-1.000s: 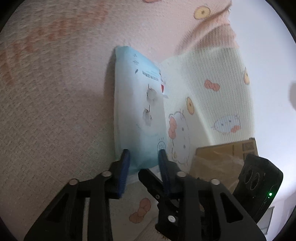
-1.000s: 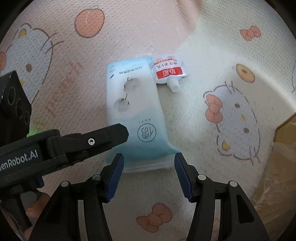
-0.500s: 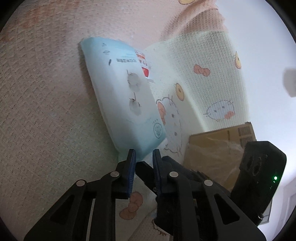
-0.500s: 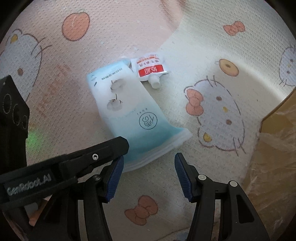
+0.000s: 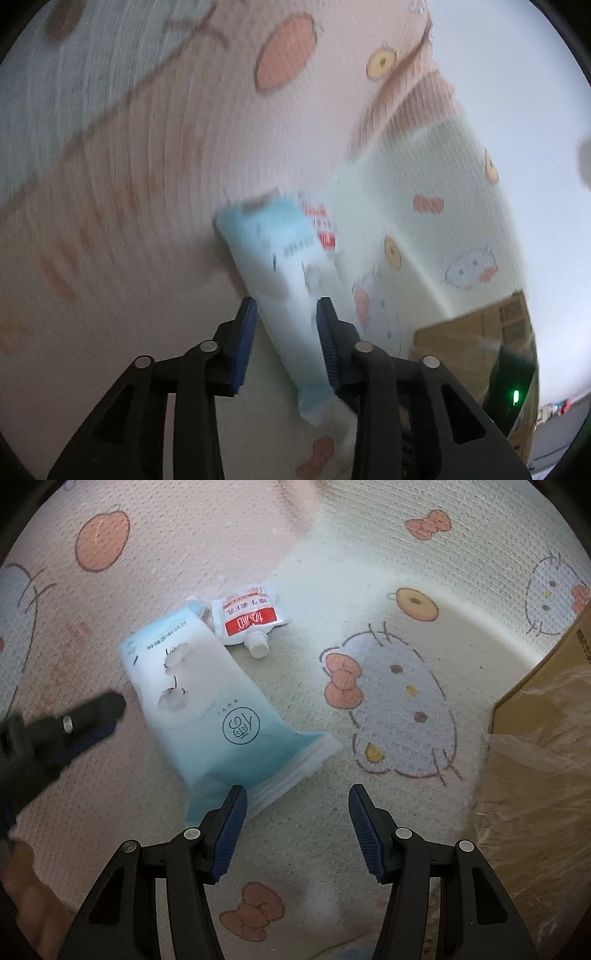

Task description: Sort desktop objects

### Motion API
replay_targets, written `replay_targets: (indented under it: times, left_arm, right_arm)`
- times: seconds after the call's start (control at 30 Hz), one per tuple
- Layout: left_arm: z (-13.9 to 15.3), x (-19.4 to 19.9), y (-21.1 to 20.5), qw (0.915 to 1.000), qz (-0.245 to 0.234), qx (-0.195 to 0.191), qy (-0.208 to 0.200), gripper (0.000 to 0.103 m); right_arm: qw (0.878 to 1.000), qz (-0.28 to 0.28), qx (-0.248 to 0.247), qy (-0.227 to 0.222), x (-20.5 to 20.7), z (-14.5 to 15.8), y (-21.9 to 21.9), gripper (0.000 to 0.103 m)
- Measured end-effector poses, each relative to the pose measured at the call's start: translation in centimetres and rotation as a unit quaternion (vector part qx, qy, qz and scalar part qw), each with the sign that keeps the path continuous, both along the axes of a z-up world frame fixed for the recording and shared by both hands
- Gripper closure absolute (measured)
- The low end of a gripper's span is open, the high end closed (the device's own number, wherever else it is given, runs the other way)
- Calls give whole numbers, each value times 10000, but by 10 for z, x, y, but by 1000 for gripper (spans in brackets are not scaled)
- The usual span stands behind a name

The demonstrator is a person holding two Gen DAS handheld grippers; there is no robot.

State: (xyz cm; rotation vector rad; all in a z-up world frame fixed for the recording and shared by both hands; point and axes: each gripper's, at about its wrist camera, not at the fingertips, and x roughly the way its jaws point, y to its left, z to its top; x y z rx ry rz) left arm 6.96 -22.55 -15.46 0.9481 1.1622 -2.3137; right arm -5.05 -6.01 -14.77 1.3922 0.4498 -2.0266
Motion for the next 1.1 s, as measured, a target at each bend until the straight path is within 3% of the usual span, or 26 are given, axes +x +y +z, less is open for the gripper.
replay_targets:
  times: [0.2,0.3,0.43,0.57,0.7,0.83,0.9,1.0,1.1]
  left_arm:
    - [14,-32,-26,9960,-306,-722,-431,59]
    - [9,-46,-38,9961,-312,-596,-571,58]
    - [1,-56,-48,9961,-338,-412,-699,58]
    - [-3,-60,-38,9918,-583,-566,-989,58]
    - [-3,-53,-28,9909,-627,-463,-1099,58]
    - [-1,-46,-9,9870,-818,-610,-1242,58]
    - [-2,-42,0,9830,-1029,-726,-1337,58]
    - [0,-39,4,9826,-1053,-795,-1305,58]
    - [9,-40,3,9822,-946,-1131,-1166,58]
  right_arm:
    - [9985,232,-477,-101,12,20,-13,49]
    - [9973,464,-527,-224,22,20,-17,40]
    - [9970,611,-190,-433,21,-7,-29,40]
    - [9976,475,-46,-497,17,-16,-28,40]
    - [9993,67,151,-346,5,-16,-20,40]
    - [9952,-516,-258,-785,-12,-13,-4,40]
    - [9919,-417,-517,-1081,-12,-11,-4,39]
    - [9914,-355,-736,-1021,-9,-4,-2,39]
    - [9892,-454,-993,-979,-9,2,2,39]
